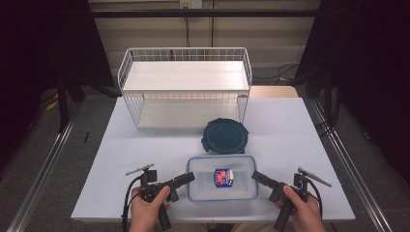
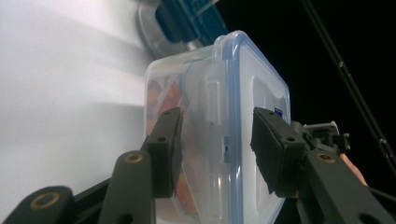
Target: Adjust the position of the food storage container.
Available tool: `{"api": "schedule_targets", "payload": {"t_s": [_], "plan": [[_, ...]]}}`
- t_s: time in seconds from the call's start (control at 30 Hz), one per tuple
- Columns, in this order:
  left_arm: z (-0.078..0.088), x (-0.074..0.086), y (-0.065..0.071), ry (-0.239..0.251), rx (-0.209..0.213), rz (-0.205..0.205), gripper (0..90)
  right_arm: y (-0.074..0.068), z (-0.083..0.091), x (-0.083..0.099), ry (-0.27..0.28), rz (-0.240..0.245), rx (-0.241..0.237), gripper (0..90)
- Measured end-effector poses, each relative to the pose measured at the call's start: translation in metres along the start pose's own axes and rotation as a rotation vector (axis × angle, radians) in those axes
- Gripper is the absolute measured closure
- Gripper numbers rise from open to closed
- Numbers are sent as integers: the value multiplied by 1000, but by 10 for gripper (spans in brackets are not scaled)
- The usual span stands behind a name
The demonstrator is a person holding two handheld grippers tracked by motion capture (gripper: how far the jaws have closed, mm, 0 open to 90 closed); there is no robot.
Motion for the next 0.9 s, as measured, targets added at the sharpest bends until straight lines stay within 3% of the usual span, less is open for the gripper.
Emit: {"api": "schedule_targets", "payload": {"t_s": [0.27, 0.3, 0.53, 0.67, 0.9], "plan": [[7, -5, 7, 18, 27, -19, 542, -11, -2, -5, 34, 13, -41, 597], [8, -7, 8, 34, 27, -32, 542, -15, -3, -7, 58, 16, -54, 597], [12, -18, 15, 85, 46, -57, 542, -25, -7, -10, 89, 34, -85, 598], [13, -28, 20, 137, 56, -71, 545, -34, -12, -14, 118, 37, -107, 599], [16, -38, 24, 175, 63, -89, 547, -42, -19, -17, 147, 37, -129, 599]]}}
Point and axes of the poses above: each handheld gripper's, and its own axes: z roughly backward along the jaws, x roughly out of its underside, y roughly to its right, the point moved 6 cm from there along -z, roughly forward along the jaws, and after that the axes turned 7 degrees about y, right-handed, at the moved point
